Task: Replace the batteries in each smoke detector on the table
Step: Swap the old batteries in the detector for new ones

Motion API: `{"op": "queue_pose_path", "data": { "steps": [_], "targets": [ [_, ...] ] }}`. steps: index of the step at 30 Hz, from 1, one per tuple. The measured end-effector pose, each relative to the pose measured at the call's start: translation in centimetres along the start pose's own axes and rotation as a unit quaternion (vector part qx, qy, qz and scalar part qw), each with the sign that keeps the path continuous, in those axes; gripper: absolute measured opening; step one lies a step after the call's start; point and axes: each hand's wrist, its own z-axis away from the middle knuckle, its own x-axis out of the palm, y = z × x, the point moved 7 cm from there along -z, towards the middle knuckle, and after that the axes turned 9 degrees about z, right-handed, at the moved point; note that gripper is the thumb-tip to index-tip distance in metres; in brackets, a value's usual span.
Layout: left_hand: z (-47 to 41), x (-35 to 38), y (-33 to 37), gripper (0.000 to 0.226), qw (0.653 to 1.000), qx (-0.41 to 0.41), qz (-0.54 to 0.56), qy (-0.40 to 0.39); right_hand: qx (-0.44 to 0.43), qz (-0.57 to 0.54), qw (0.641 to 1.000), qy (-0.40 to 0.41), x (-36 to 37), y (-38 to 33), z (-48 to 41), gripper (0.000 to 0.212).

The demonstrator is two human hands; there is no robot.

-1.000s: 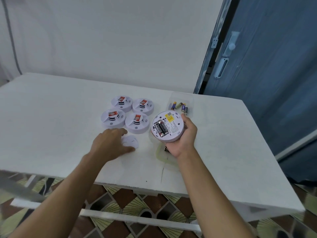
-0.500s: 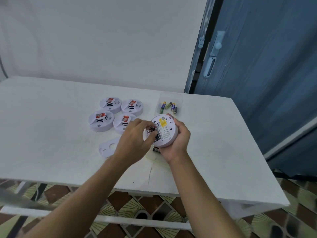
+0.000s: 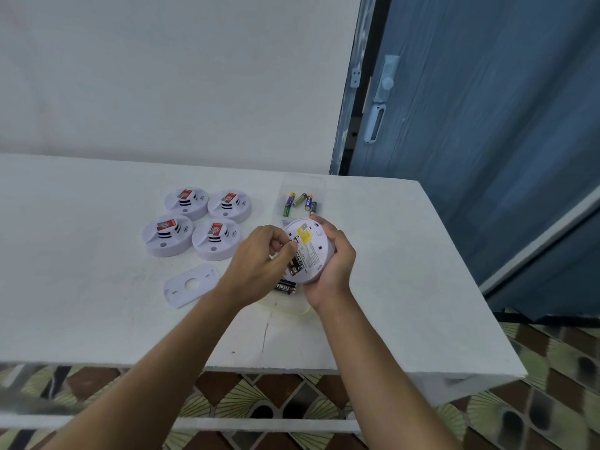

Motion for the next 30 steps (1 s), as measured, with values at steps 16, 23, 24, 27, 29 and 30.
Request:
{"op": "queue_pose_path", "data": {
  "steps": [16,23,24,27,29,30],
  "targets": [
    [-0.6,2.2,-0.4,0.022,1.0,0.0,0.008,-0.009,-0.033,-0.02,0.998,0.042,-1.8,-0.8,-0.7,0.019],
    [-0.1,2.8,0.0,0.019,0.998,-0.012,0.063,-0.011,-0.054,-0.014,0.995,0.086,-2.8,-0.5,-1.0,0.018],
    [-0.1,3.0,0.2,0.019,0.997,-0.016,0.071,-0.012,-0.052,-0.015,0.995,0.086,-2.9,-0.5,-1.1,0.018],
    [-0.1,3.1,0.4,0.014,0.997,-0.013,0.077,0.007,-0.05,-0.019,0.995,0.084,-2.9,-0.6,-1.2,0.023],
    [-0.2,2.9,0.3,0.012,0.992,-0.019,0.126,0.024,-0.051,-0.018,0.994,0.093,-3.1,-0.7,-1.3,0.02],
    [-0.2,2.9,0.3,0.016,0.984,-0.023,0.177,0.017,-0.053,-0.019,0.993,0.101,-3.2,-0.8,-1.4,0.018]
  ]
}}
